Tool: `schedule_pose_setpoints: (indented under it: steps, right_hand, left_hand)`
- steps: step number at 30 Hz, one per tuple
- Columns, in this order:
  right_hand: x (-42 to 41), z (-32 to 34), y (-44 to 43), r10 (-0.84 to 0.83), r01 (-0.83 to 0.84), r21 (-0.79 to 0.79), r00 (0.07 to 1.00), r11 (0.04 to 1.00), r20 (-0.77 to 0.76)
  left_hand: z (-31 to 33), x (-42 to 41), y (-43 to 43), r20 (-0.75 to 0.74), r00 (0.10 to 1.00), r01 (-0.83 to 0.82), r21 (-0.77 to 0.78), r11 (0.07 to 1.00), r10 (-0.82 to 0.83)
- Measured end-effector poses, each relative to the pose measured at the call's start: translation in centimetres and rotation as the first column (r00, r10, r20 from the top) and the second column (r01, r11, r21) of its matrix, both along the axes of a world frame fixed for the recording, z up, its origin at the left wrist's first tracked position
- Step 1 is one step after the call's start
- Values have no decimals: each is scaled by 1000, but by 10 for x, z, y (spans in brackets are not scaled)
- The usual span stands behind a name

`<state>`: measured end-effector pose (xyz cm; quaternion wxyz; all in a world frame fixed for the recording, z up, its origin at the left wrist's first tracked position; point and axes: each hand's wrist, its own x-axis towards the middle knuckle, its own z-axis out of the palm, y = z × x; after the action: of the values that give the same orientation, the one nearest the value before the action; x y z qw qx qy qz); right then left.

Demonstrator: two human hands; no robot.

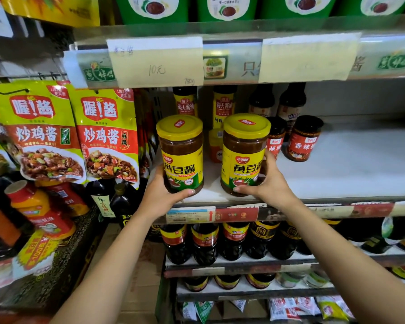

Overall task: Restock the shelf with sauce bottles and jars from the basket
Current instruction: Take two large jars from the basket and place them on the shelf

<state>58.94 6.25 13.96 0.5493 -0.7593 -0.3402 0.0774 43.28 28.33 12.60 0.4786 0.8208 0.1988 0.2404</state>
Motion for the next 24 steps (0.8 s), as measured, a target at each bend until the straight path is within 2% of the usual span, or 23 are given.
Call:
schedule_pose_setpoints:
  steps: [6, 15, 24]
  right_hand:
    - [-7, 1, 9, -79, 79, -4, 996, 997, 32]
    - [-6, 0, 7, -78, 80, -56, 996, 995, 50]
    - [-8, -1, 12, -116, 120, -42, 990, 992, 79]
  left_hand:
    - [-1, 0, -2, 12, 999, -34, 12, 999, 34]
    - [-3, 1, -3, 3, 996, -94, 31, 995, 94]
    - [-3, 1, -8, -6, 988, -156, 83, 984, 157]
